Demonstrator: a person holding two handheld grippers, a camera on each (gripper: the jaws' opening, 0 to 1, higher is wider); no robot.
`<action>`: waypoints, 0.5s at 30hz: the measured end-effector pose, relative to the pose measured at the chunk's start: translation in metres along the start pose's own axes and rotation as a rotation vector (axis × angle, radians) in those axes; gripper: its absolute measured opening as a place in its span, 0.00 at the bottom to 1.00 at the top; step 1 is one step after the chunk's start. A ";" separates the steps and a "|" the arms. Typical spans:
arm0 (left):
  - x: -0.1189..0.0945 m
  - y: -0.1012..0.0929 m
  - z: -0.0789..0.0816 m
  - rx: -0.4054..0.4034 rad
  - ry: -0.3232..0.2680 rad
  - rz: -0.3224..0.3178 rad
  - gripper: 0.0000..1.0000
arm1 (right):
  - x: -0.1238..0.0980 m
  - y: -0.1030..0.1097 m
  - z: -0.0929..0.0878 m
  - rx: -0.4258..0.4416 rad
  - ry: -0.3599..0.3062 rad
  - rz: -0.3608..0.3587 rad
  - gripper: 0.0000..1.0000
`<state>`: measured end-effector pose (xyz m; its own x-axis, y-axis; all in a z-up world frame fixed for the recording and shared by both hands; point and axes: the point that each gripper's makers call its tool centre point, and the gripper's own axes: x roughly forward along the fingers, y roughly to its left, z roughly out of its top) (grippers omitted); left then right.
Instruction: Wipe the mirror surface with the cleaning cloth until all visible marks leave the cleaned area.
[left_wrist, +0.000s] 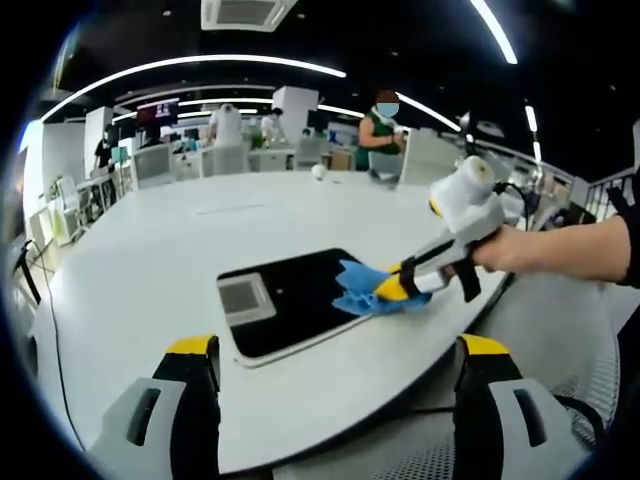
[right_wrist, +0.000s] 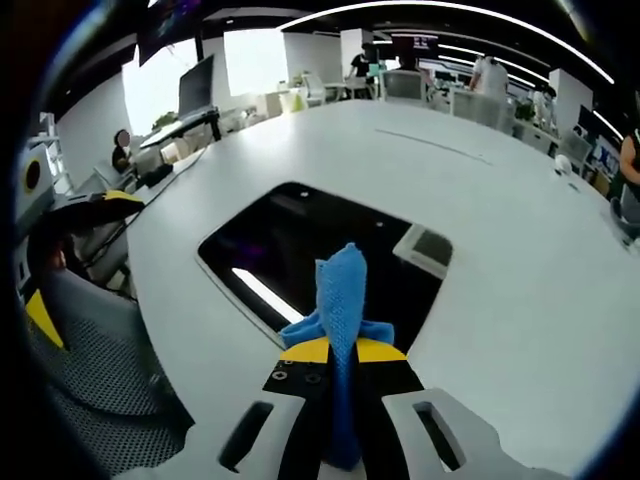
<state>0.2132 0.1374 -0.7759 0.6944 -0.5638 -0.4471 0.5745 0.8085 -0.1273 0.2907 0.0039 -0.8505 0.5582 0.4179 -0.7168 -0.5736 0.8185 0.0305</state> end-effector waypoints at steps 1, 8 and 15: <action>0.000 0.000 0.000 0.000 0.000 -0.001 0.98 | 0.000 -0.001 0.000 0.002 0.001 -0.001 0.02; 0.000 0.000 0.000 -0.002 -0.002 -0.004 0.98 | -0.003 -0.007 -0.003 0.019 0.002 -0.014 0.02; 0.001 -0.001 0.000 -0.002 -0.002 -0.007 0.98 | -0.004 -0.009 -0.004 0.030 0.004 -0.019 0.02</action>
<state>0.2133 0.1365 -0.7759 0.6910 -0.5701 -0.4443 0.5786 0.8047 -0.1327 0.2913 -0.0069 -0.8508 0.5664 0.4010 -0.7200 -0.5446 0.8378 0.0382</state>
